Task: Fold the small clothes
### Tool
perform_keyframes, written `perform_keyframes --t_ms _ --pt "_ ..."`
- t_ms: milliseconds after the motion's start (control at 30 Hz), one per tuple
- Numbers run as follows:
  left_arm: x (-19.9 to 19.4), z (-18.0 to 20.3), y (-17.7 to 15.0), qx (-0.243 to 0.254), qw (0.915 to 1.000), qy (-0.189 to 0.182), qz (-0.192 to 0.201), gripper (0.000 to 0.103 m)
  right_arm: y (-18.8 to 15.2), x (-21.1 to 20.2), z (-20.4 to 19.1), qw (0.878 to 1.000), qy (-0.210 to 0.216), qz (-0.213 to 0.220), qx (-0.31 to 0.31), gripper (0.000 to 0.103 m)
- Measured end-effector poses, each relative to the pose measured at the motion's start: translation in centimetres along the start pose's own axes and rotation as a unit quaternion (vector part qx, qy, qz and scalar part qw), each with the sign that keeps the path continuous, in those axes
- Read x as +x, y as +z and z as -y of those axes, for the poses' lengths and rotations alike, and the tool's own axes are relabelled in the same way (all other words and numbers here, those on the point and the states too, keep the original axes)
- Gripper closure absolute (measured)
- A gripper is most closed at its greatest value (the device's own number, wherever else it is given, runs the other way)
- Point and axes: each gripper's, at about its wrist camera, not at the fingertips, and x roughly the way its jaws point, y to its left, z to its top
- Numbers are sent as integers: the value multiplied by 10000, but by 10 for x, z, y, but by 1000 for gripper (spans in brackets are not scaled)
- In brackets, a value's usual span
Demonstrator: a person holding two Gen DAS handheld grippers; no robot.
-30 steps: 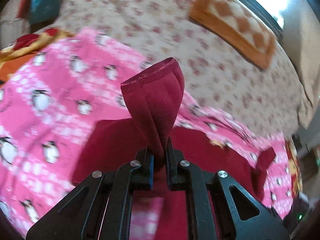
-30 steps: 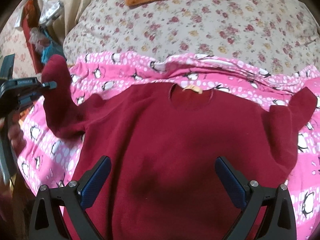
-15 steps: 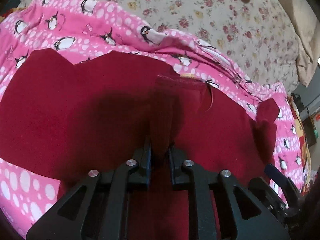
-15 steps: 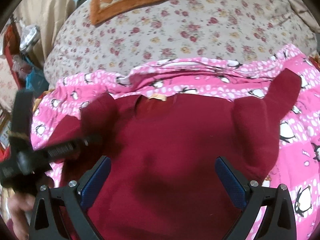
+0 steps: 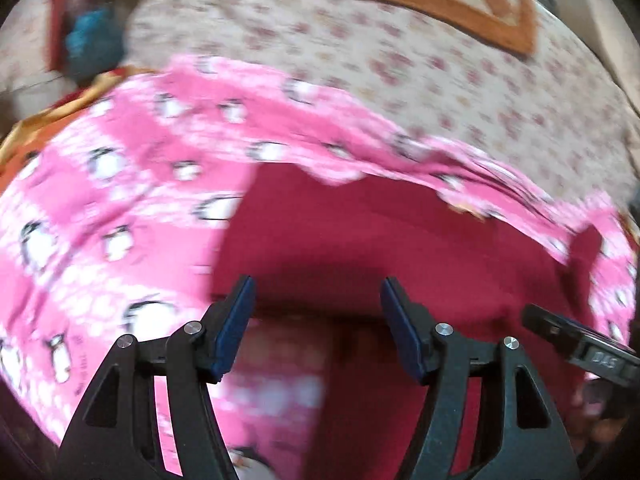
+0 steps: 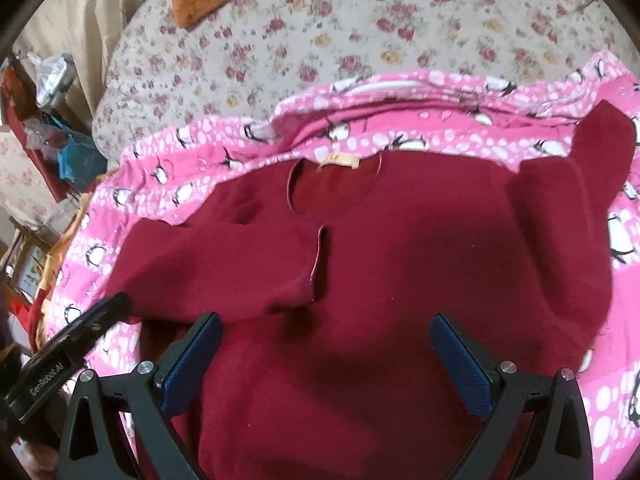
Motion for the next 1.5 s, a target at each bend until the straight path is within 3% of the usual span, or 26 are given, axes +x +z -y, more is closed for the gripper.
perform_keyframes --t_ms 100,167,233,300,367,400,433,467,500,633,767,967,1133,1267,1333,1400,1467,1500 --pt "15 -26 -5 -411 9989 147 -186 38 9 14 -8 9996 -194 -59 -221 9" --pt "25 -42 -10 -720 9967 92 -358 38 17 25 -12 9990 -301 -152 -308 25" --pt "32 -51 -12 -968 9940 -3 -516 38 24 40 -17 9988 -277 -223 -338 29" --pt "36 -54 -13 -1130 9920 -89 -550 38 26 51 -22 9978 -346 -252 -499 40" --pt "35 -52 -13 -1149 9921 -55 -510 38 25 59 -33 9945 -501 -146 -903 54" --pt "34 -51 -13 -1141 9922 -30 -495 38 24 60 -40 9924 -527 -95 -1107 70" --pt "33 -50 -13 -1135 9924 -9 -480 38 24 60 -45 9898 -660 -54 -1265 78" --pt "32 -50 -12 -1140 9924 14 -456 38 25 59 -49 9875 -778 2 -1368 96" --pt "30 -51 -12 -1162 9923 32 -418 38 26 54 -51 9855 -840 104 -1469 99" --pt "25 -61 -11 -1374 9901 36 -270 38 37 21 -52 9808 -898 599 -1622 99" --pt "24 -65 -12 -1522 9879 10 -304 38 49 -4 -41 9785 -1084 809 -1555 99" --pt "25 -60 -11 -1433 9892 -60 -319 38 78 -42 5 9694 -1771 1244 -1160 99" --pt "28 -43 -12 -1010 9939 -163 -402 38 85 -40 53 9617 -2372 1150 -752 99" --pt "27 -30 -14 -668 9959 -417 -454 38 80 -9 81 9555 -2788 651 -705 99" --pt "27 -24 -14 -506 9966 -446 -470 38 78 -7 83 9513 -2927 622 -739 99" --pt "30 -17 -15 -320 9969 -464 -551 38 80 -11 78 9559 -2781 616 -712 97" --pt "31 -11 -16 -183 9964 -543 -621 38 82 -20 67 9660 -2410 654 -663 72" --pt "31 -9 -17 -131 9964 -549 -630 38 83 -26 55 9755 -1980 731 -616 45"
